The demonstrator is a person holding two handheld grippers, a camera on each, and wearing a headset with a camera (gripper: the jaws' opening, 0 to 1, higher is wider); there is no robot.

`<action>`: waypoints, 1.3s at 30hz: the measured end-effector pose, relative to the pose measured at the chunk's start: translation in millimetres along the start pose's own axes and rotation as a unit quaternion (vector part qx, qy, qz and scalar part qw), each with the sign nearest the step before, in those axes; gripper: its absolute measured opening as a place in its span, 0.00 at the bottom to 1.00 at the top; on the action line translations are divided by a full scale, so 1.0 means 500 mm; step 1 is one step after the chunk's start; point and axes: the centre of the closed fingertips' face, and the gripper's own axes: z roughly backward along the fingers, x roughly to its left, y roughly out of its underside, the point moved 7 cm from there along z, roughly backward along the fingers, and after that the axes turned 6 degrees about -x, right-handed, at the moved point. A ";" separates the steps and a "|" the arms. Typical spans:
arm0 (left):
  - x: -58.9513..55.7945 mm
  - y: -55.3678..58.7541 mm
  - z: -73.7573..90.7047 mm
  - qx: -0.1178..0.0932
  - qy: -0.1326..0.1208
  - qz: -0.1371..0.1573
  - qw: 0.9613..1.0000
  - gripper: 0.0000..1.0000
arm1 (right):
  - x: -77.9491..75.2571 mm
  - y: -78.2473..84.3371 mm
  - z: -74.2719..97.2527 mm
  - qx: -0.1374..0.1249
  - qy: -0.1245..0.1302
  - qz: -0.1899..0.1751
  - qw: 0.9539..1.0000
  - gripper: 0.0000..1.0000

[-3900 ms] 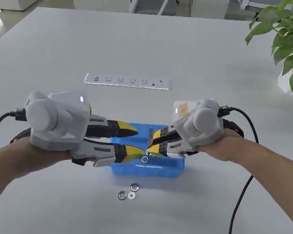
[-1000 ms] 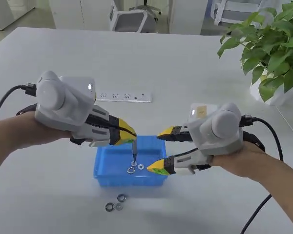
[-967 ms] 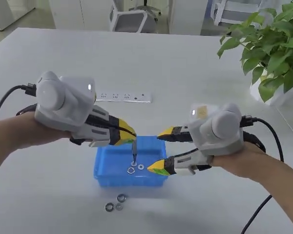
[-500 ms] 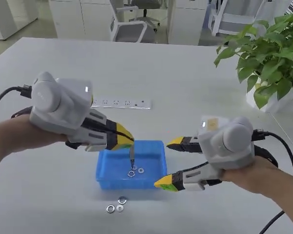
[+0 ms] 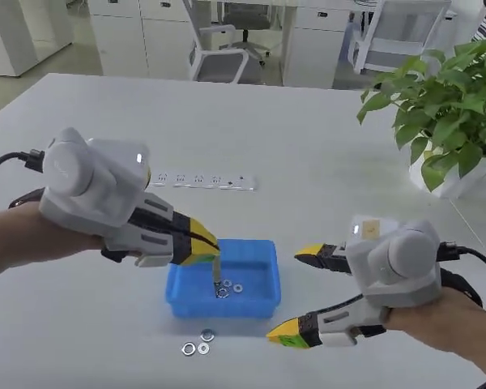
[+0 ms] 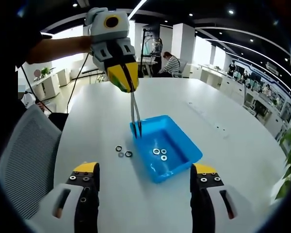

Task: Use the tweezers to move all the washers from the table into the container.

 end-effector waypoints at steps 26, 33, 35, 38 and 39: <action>-0.068 0.071 -0.009 0.004 -0.008 0.025 1.000 0.04 | 0.034 0.037 0.017 0.004 0.024 -0.031 0.999 1.00; -0.071 0.090 -0.013 0.007 -0.009 0.031 0.999 0.04 | 0.043 0.049 0.016 0.014 0.022 -0.028 0.999 1.00; -0.071 0.094 -0.014 0.007 -0.009 0.033 0.999 0.04 | 0.047 0.052 0.017 0.017 0.020 -0.029 0.999 1.00; -0.072 0.100 -0.017 0.007 -0.010 0.036 0.999 0.04 | 0.050 0.057 0.017 0.020 0.018 -0.031 0.999 1.00; -0.073 0.102 -0.018 0.007 -0.011 0.035 0.999 0.04 | 0.052 0.058 0.017 0.022 0.017 -0.032 0.999 0.99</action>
